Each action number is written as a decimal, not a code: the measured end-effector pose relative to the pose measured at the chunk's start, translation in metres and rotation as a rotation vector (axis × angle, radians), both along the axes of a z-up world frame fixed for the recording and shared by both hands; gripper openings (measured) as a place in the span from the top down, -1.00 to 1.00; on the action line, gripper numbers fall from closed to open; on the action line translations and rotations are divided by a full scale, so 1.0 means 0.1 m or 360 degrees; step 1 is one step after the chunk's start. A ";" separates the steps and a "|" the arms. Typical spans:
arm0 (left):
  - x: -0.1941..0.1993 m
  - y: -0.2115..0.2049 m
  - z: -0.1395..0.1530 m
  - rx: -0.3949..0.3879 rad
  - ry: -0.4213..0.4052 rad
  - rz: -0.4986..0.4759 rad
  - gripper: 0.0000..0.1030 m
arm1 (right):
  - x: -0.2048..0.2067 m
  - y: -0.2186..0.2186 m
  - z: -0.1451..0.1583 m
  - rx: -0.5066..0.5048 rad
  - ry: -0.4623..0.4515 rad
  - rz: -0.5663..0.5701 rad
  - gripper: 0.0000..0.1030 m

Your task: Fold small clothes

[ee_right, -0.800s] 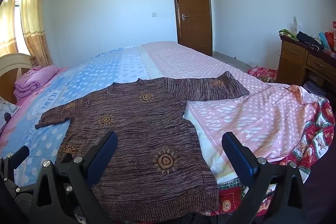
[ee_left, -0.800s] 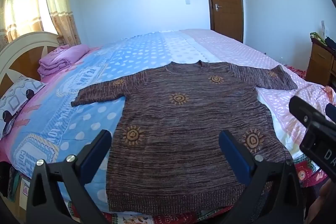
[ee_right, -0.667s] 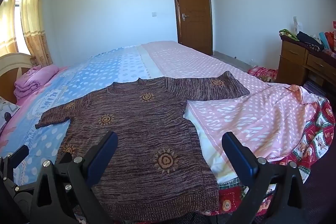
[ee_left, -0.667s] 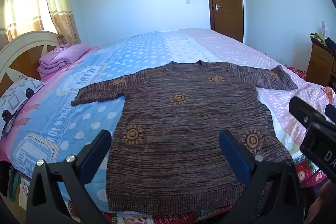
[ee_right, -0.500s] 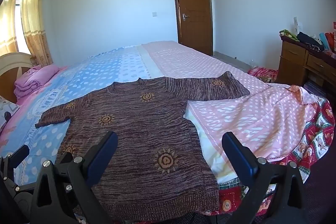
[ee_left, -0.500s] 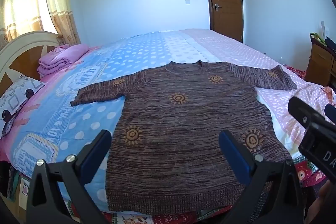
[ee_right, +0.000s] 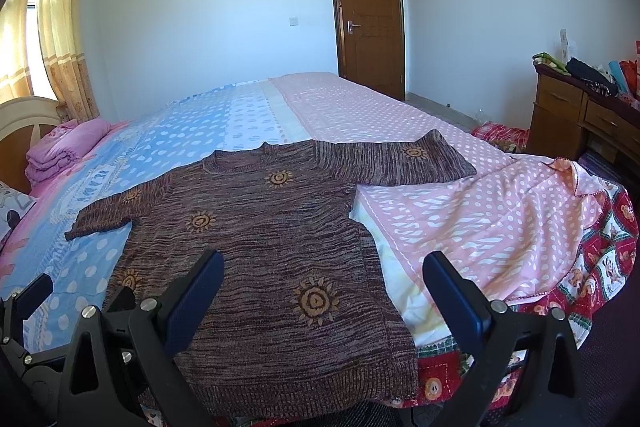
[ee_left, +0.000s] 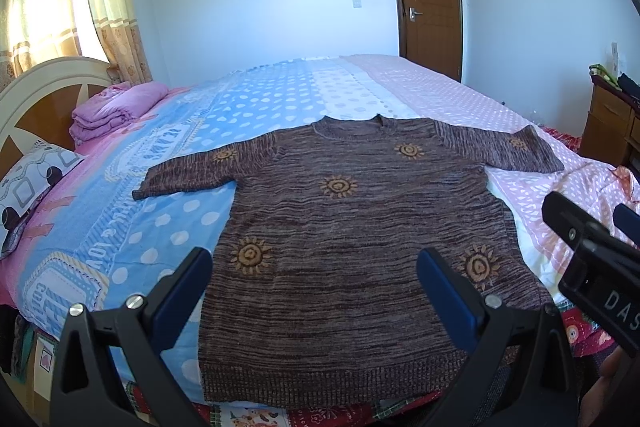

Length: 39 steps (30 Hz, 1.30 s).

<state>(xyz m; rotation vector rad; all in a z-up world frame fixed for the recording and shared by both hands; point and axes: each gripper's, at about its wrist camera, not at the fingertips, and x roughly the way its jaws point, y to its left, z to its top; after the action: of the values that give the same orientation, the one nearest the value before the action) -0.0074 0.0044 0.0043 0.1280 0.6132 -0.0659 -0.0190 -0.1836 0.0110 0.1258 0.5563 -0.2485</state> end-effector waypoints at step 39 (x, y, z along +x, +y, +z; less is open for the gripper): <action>0.51 0.02 -0.20 -0.0030 0.0168 0.0011 -1.00 | 0.48 -0.14 -0.09 -0.0001 0.0159 -0.0076 -0.94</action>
<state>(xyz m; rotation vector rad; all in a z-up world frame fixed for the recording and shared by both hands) 0.0440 0.0067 -0.0158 0.1045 0.7183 -0.0723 0.0291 -0.1978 0.0019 0.1269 0.6530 -0.3026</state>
